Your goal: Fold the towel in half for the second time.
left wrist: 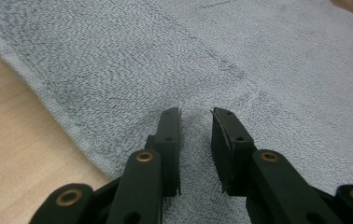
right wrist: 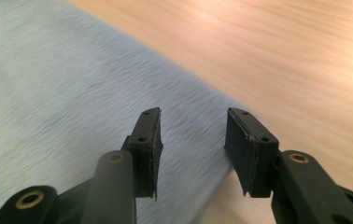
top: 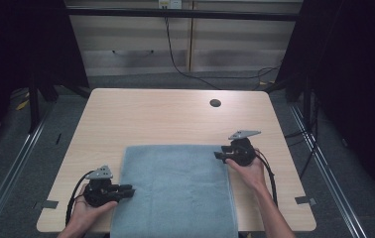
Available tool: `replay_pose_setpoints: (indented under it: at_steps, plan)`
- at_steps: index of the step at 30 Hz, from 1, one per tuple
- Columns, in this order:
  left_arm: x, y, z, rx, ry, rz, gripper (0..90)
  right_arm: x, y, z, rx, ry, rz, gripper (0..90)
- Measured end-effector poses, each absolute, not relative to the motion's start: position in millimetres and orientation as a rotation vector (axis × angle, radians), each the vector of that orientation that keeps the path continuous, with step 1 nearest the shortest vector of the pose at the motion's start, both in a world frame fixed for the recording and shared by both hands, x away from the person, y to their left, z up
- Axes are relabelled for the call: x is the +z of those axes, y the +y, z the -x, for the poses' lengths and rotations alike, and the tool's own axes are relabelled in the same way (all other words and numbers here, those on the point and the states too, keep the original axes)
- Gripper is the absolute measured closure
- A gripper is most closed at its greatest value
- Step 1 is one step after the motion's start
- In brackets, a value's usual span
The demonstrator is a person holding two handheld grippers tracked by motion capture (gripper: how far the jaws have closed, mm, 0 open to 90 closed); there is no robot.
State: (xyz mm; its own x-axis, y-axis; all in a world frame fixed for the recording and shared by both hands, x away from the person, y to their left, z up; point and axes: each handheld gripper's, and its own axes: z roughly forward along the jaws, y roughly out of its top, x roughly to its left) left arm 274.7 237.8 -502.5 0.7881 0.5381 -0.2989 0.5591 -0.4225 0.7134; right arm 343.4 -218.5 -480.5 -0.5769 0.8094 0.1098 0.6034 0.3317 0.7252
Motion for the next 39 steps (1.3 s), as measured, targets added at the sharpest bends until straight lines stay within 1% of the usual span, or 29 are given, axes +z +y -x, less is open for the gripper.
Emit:
replay_pose_setpoints:
  at_steps: [1,5,8,13,14,15,16,17,18,19,20,21,24,26,27,28,30,31,34,35,38,39]
  plan:
    - [-502,238,-275,-0.034,0.81,-2.108,73.1,-482,-222,-355,1.079,2.31,-1.296,55.5]
    - [-502,239,-276,-0.036,0.81,-2.108,72.8,-485,-227,-374,1.098,2.282,-1.358,53.5]
    - [-501,240,-277,-0.048,0.818,-2.096,71.1,-494,-227,-379,1.076,2.305,-1.387,53.7]
    - [-493,247,-291,-0.005,0.867,-2.048,66.9,-500,-228,-379,1.084,2.317,-1.405,56.2]
    - [-487,251,-304,0.019,0.893,-2.017,65.9,-501,-229,-378,1.091,2.32,-1.412,61.6]
    - [-487,251,-304,0.019,0.893,-2.017,64.6,-501,-229,-378,1.091,2.32,-1.412,61.6]
    - [-481,254,-320,0.045,0.916,-1.996,63.6,-503,-230,-377,1.099,2.328,-1.421,67.2]
    - [-481,254,-320,0.045,0.916,-1.996,62.8,-503,-230,-377,1.099,2.328,-1.421,67.2]
    - [-479,256,-339,0.067,0.955,-1.992,60.7,-505,-231,-377,1.123,2.337,-1.417,72.7]
    - [-479,258,-349,0.073,0.973,-1.985,58.7,-505,-231,-377,1.131,2.342,-1.413,75.2]
    - [-479,258,-349,0.073,0.973,-1.985,58.0,-505,-231,-377,1.131,2.342,-1.413,75.2]
    - [-480,258,-360,0.077,1.006,-1.96,58.0,-505,-231,-377,1.139,2.345,-1.414,77.2]
    - [-482,256,-380,0.094,1.032,-1.956,51.7,-507,-232,-379,1.168,2.354,-1.414,80.9]
    - [-486,252,-388,0.094,1.023,-1.947,52.1,-507,-232,-379,1.172,2.355,-1.422,81.0]
    - [-487,249,-394,0.113,1.048,-1.975,52.1,-507,-232,-379,1.172,2.355,-1.422,81.1]
    - [-490,246,-399,0.118,1.043,-1.98,49.4,-507,-232,-380,1.173,2.361,-1.417,81.1]
    - [-494,244,-407,0.13,1.072,-1.997,50.1,-506,-232,-379,1.164,2.363,-1.413,81.1]
    - [-496,243,-410,0.12,1.087,-1.973,51.6,-506,-231,-379,1.162,2.361,-1.41,81.1]
    - [-497,239,-409,0.1,1.049,-1.988,53.3,-507,-232,-379,1.173,2.359,-1.408,81.1]
    - [-498,235,-407,0.116,1.044,-2.018,53.3,-507,-233,-379,1.177,2.357,-1.407,81.2]
    - [-503,231,-407,0.114,1.044,-2.042,55.2,-507,-233,-378,1.178,2.356,-1.411,81.5]
    - [-505,231,-407,0.101,1.04,-2.044,61.9,-507,-232,-377,1.176,2.352,-1.41,82.1]
